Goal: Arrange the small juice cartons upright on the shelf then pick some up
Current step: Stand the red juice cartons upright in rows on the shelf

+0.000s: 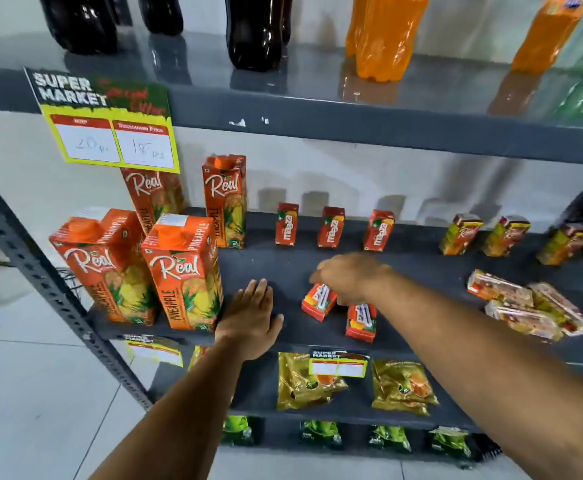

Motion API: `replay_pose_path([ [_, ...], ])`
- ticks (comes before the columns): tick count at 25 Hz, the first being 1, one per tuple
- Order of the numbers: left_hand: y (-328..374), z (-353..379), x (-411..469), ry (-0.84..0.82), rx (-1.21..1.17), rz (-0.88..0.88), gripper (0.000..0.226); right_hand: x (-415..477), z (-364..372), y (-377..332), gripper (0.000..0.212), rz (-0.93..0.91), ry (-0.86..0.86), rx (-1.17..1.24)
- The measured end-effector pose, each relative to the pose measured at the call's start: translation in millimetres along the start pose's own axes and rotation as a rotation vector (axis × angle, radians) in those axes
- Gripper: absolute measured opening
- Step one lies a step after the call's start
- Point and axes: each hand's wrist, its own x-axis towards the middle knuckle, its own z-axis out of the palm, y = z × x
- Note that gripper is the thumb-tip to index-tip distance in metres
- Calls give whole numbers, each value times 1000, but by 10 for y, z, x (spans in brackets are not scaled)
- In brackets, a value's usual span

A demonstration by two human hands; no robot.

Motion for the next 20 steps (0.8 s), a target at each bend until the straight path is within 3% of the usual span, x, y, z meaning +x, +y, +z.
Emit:
replay_pose_path([
  [4, 25, 8, -34, 9, 24, 0, 70, 44, 100, 24, 64, -36, -29, -11],
  [11, 101, 26, -53, -2, 53, -78, 67, 54, 243, 91, 50, -99, 67, 20],
  [15, 89, 62, -62, 25, 24, -79, 83, 108, 273, 93, 47, -116, 99, 26],
  [20, 57, 77, -48, 44, -2, -62, 82, 175, 321, 99, 41, -38, 186, 133],
])
